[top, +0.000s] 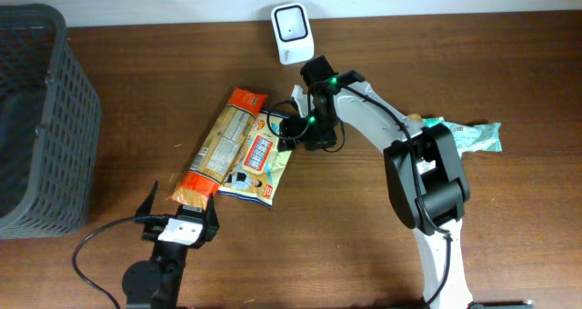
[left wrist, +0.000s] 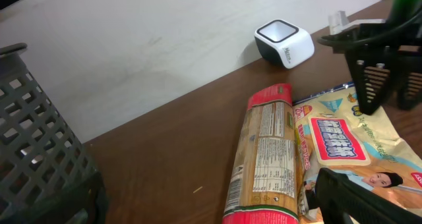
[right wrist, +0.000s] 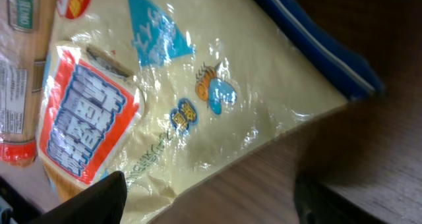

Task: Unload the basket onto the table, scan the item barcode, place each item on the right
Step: 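Reach the right gripper to the yellow snack bag and grasp it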

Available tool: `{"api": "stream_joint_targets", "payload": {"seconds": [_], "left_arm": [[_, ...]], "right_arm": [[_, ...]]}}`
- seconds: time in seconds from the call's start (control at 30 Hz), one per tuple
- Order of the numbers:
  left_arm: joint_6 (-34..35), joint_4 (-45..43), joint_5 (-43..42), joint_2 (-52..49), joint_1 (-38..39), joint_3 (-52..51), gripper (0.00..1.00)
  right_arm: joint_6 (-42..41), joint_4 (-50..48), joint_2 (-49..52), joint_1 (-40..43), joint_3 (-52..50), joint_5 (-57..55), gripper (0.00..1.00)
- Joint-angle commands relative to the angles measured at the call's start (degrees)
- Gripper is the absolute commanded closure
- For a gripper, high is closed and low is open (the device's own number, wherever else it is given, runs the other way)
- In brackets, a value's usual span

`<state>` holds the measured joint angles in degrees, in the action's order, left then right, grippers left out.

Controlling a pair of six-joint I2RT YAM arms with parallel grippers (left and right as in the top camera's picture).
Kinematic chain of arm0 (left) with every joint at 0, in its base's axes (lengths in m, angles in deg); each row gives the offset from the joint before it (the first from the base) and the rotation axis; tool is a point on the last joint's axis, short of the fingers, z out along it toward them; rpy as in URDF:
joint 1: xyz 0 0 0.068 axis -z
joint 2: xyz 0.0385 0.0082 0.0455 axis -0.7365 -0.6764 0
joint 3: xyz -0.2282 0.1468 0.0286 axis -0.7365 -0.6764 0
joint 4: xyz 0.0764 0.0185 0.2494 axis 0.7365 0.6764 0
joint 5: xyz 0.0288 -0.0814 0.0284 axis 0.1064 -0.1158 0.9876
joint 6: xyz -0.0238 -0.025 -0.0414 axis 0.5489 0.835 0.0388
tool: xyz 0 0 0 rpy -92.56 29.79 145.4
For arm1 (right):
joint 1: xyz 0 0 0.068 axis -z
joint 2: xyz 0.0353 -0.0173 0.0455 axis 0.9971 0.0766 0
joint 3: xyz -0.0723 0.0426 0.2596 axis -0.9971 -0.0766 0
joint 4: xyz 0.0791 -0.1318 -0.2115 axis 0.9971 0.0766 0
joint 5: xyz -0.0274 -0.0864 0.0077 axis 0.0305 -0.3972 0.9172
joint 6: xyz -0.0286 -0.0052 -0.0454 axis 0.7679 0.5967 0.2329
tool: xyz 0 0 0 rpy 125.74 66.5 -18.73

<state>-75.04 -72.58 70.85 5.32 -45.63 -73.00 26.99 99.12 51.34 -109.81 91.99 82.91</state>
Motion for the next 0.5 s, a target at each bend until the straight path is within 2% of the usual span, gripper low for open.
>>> {"api": "stream_joint_targets", "payload": {"seconds": [0.0,0.1,0.17,0.2,0.3,0.37,0.47], "left_arm": [[-0.7,0.1,0.2,-0.2,-0.1,-0.3,0.01],[-0.7,0.1,0.2,-0.2,-0.1,-0.3,0.01],[-0.7,0.1,0.2,-0.2,-0.1,-0.3,0.01],[-0.7,0.1,0.2,-0.2,-0.1,-0.3,0.01],[-0.7,0.1,0.2,-0.2,-0.1,-0.3,0.01],[-0.7,0.1,0.2,-0.2,-0.1,-0.3,0.01],[-0.7,0.1,0.2,-0.2,-0.1,-0.3,0.01]], "right_arm": [[-2.9,-5.2,1.9,-1.1,-2.2,0.3,0.21],[-7.6,-13.6,2.0,-2.7,-6.9,0.3,0.21],[-11.7,-19.6,2.0,-3.8,-11.5,0.3,0.27],[-13.4,-21.8,2.0,-4.3,-13.6,0.3,0.33],[-17.4,-27.4,2.0,-5.0,-18.1,0.3,0.65],[-17.4,-27.5,2.0,-5.0,-18.1,0.3,0.93],[-17.4,-27.5,1.5,-4.7,-18.0,2.7,0.96]]}}
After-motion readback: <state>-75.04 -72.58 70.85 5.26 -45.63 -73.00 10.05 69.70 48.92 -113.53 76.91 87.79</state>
